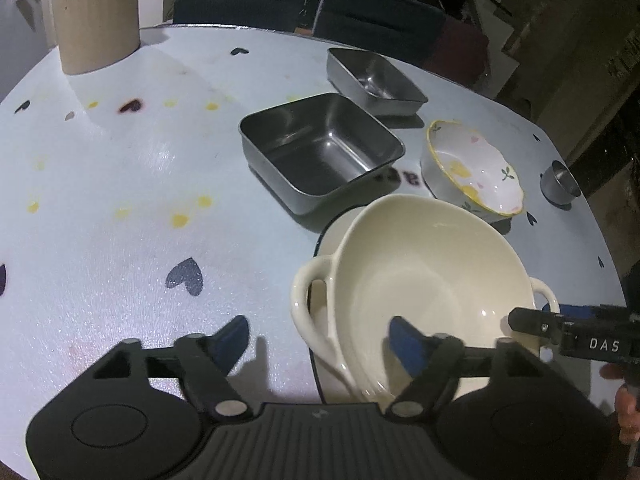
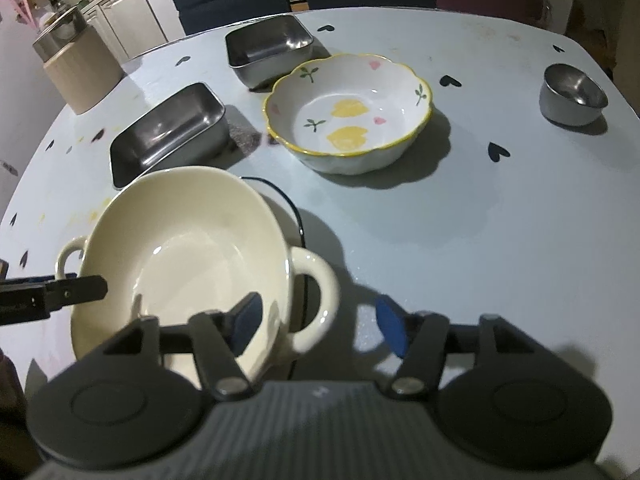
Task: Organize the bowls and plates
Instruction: 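Move both grippers to the yellow-rimmed lemon-print bowl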
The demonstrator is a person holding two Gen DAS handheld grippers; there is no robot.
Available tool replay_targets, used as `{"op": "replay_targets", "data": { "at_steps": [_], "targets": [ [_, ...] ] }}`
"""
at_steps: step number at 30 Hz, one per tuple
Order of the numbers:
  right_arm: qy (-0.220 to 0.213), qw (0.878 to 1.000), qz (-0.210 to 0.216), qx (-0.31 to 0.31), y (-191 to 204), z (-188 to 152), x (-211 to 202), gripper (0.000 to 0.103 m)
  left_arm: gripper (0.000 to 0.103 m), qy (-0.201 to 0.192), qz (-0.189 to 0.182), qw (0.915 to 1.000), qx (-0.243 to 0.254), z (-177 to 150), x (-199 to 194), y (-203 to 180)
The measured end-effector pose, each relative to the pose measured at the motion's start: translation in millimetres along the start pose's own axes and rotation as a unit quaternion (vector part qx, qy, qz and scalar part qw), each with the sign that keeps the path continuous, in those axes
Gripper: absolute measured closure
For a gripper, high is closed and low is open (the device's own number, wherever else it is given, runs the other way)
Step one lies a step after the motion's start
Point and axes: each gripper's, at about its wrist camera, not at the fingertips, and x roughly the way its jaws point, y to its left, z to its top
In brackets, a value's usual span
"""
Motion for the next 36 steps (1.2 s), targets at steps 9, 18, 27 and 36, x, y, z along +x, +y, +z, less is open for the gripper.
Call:
{"op": "replay_targets", "data": {
  "at_steps": [9,18,27,36],
  "targets": [
    [-0.019,1.000,0.017,-0.003,-2,-5,-9,0.004,0.001,-0.009,0.000,0.9997,0.021,-7,-11,-8],
    [-0.043,0.998,0.034,0.000,-7,-12,-25,0.000,0.000,-0.024,-0.004,0.9994,0.025,-8,-26,-18],
    [-0.120,0.991,0.038,0.040,-30,-12,-55,0.000,0.000,-0.082,-0.006,0.9958,0.041,4,-44,-48],
    [-0.201,0.977,0.008,0.074,-56,-6,-77,0.000,0.000,-0.116,-0.042,0.9891,0.081,32,-44,-94]
  ]
}}
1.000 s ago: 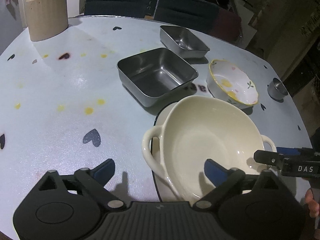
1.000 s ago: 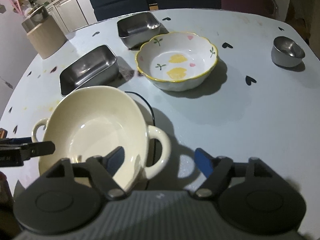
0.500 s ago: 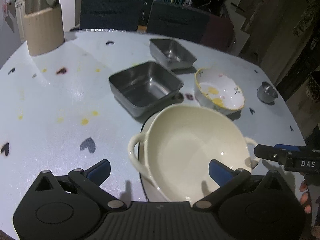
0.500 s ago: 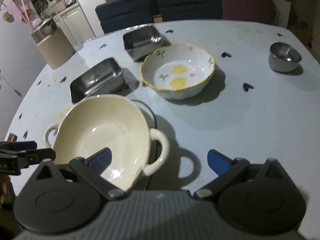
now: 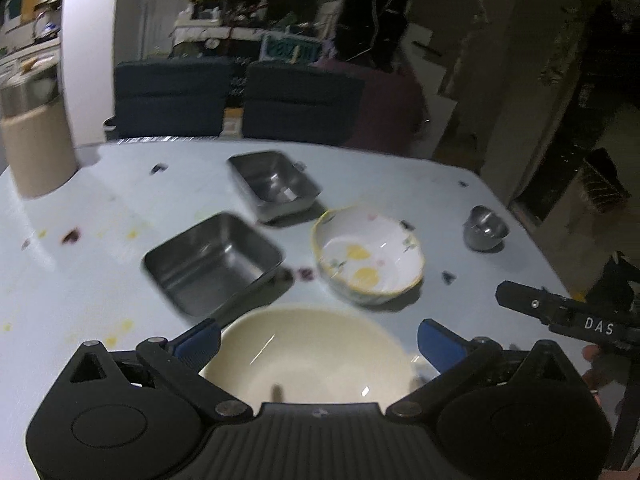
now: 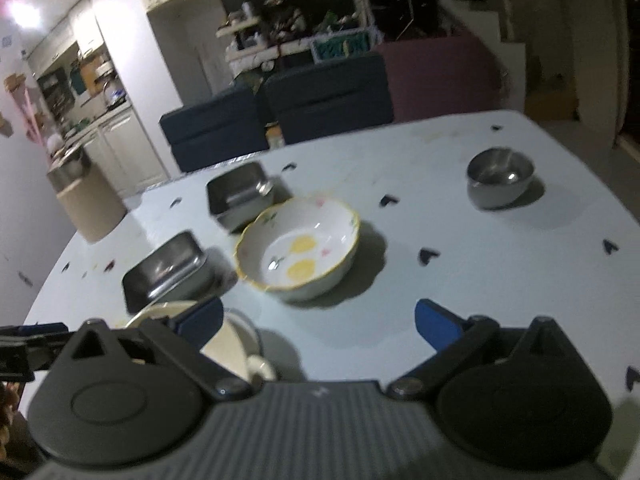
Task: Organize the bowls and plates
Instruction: 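Move both grippers to the yellow-rimmed lemon-print bowl, then close the left gripper on the lemon bowl rim while the right gripper grips its opposite rim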
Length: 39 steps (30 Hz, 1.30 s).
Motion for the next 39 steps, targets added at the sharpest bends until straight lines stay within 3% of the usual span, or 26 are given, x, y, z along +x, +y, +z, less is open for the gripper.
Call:
{"op": "replay_targets", "data": {
  "at_steps": [8,15,22,30,33,36,38,39],
  "targets": [
    [-0.045,0.997,-0.046,0.029,-17,24,0,0.000,0.000,-0.017,-0.016,0.9979,0.060,47,30,-29],
    [-0.038,0.997,-0.069,0.009,-15,43,27,0.000,0.000,-0.017,-0.015,0.9967,0.078,84,79,-27],
    [-0.016,0.998,-0.011,0.057,-26,67,60,0.001,0.000,-0.025,-0.003,0.9970,0.073,98,121,-10],
    [0.055,0.994,-0.003,0.095,-34,76,111,0.033,0.000,0.006,0.018,0.9926,0.120,92,155,-7],
    [0.075,0.991,-0.006,0.108,-33,76,125,0.046,0.000,0.015,0.002,0.9924,0.122,90,162,-2],
    [0.090,0.989,0.001,0.121,-33,75,136,0.058,0.014,0.035,-0.024,0.9939,0.102,93,168,3],
    [0.101,0.986,0.000,0.130,-34,73,145,0.065,0.031,0.050,-0.029,0.9943,0.090,94,173,6],
    [0.106,0.986,-0.007,0.131,-33,73,148,0.066,0.035,0.054,-0.033,0.9943,0.086,94,175,7]
  ]
}}
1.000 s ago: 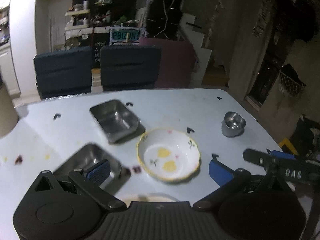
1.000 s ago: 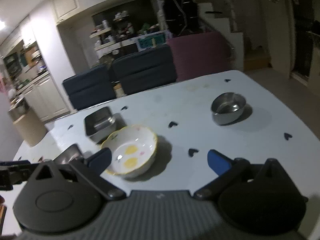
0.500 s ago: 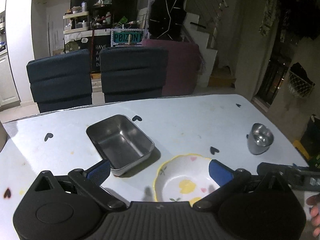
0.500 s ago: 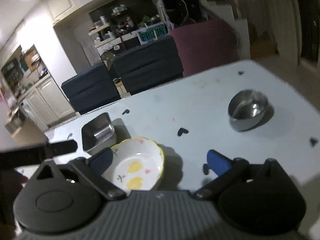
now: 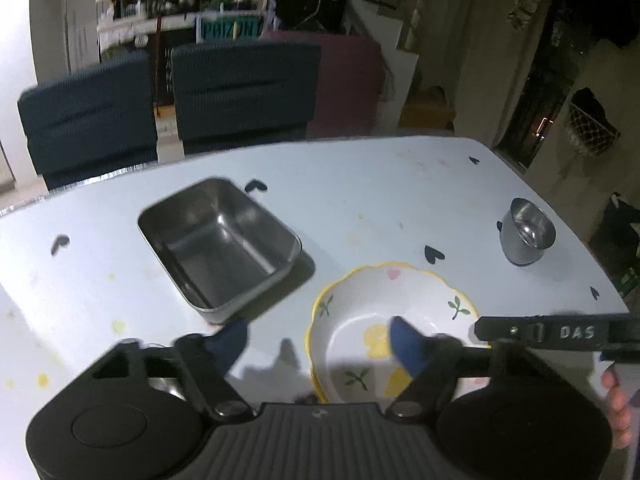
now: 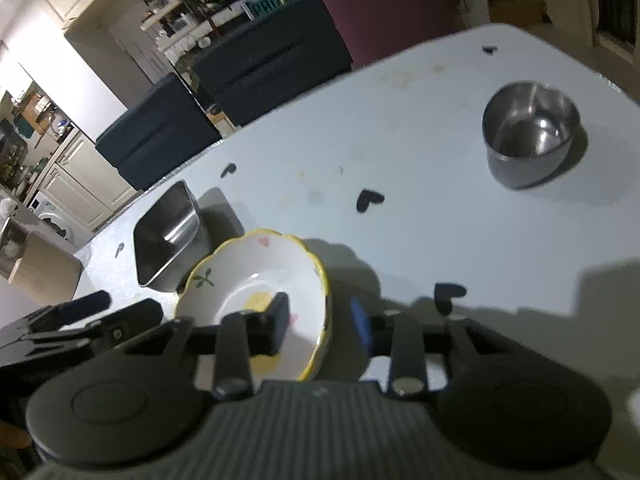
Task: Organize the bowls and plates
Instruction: 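Close the left gripper on the lemon bowl rim while the right gripper grips its opposite rim, then lift the lemon bowl with both grippers and carry it over the cream bowl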
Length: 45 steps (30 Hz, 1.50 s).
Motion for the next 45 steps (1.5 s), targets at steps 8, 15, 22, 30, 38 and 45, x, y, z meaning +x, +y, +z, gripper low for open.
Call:
{"op": "replay_targets", "data": {
  "at_steps": [8,15,22,30,38,45],
  "targets": [
    [0.029,0.999,-0.022,0.003,4,-3,19,0.081,0.079,0.030,-0.020,0.9993,-0.008,-2,15,7],
    [0.032,0.999,-0.021,0.000,5,-6,22,0.085,0.089,0.049,-0.019,0.9986,0.005,-1,33,9],
    [0.034,0.999,-0.022,-0.002,5,-6,25,0.085,0.095,0.063,-0.018,0.9978,0.003,-2,45,12],
    [0.042,0.999,-0.021,-0.008,7,-10,39,0.085,0.094,0.074,-0.019,0.9971,-0.006,-2,51,12],
    [0.040,0.998,-0.041,-0.036,19,-15,44,0.088,0.094,0.085,-0.025,0.9960,0.004,-4,50,10],
    [0.032,0.997,-0.050,-0.041,20,-17,44,0.090,0.093,0.074,-0.022,0.9969,0.016,-11,45,2]
  ]
}}
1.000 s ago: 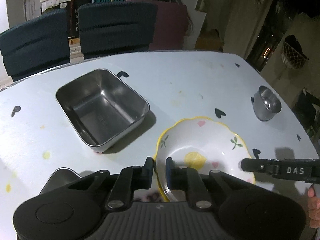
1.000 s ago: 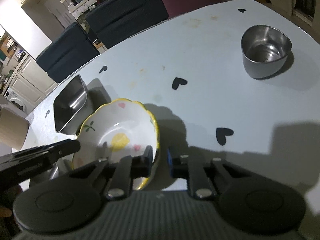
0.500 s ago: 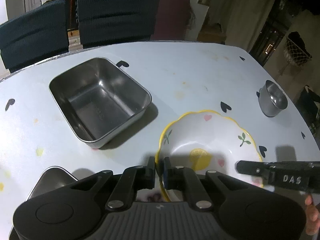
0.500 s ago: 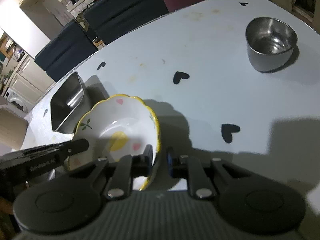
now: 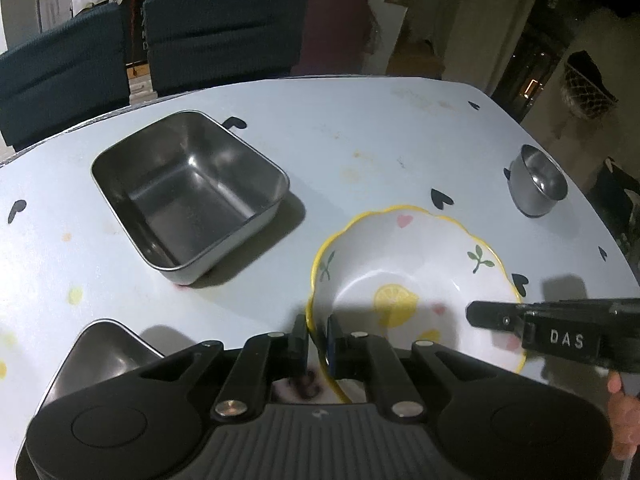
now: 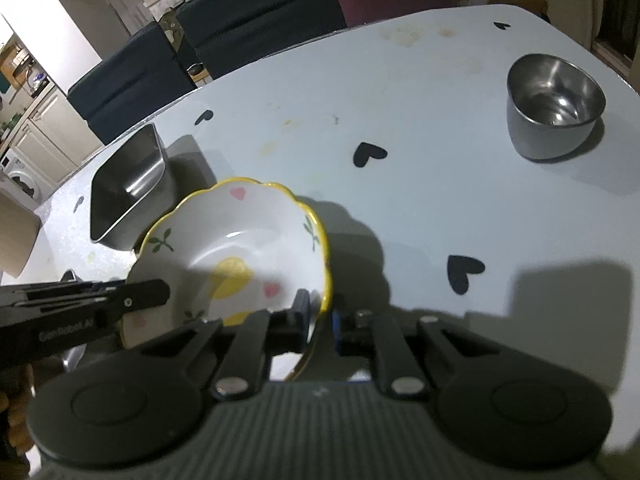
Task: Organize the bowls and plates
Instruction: 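Lift the lemon bowl with both grippers and carry it over the cream bowl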
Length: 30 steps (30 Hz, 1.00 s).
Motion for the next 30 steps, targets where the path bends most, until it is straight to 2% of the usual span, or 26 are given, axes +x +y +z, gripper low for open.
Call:
{"op": "replay_targets", "data": {
  "at_steps": [4,9,18,22,30],
  "targets": [
    [-0.002,1.000,-0.011,0.003,-2,0,-3,0.091,0.093,-0.005,0.001,1.0000,0.007,-2,-6,-7],
    [-0.022,1.000,-0.006,0.010,-4,2,-18,0.093,0.093,-0.027,-0.001,0.9996,-0.008,0,-26,-12],
    [-0.067,0.997,0.027,0.006,2,-2,-65,0.093,0.094,-0.065,0.002,0.9971,-0.040,-7,-77,-19],
    [-0.078,0.996,0.043,0.004,5,-7,-83,0.093,0.094,-0.088,0.009,0.9950,-0.047,-20,-103,-22],
    [-0.083,0.994,0.071,-0.007,11,-35,-119,0.093,0.094,-0.108,0.014,0.9920,-0.065,-53,-146,-20]
  ]
}}
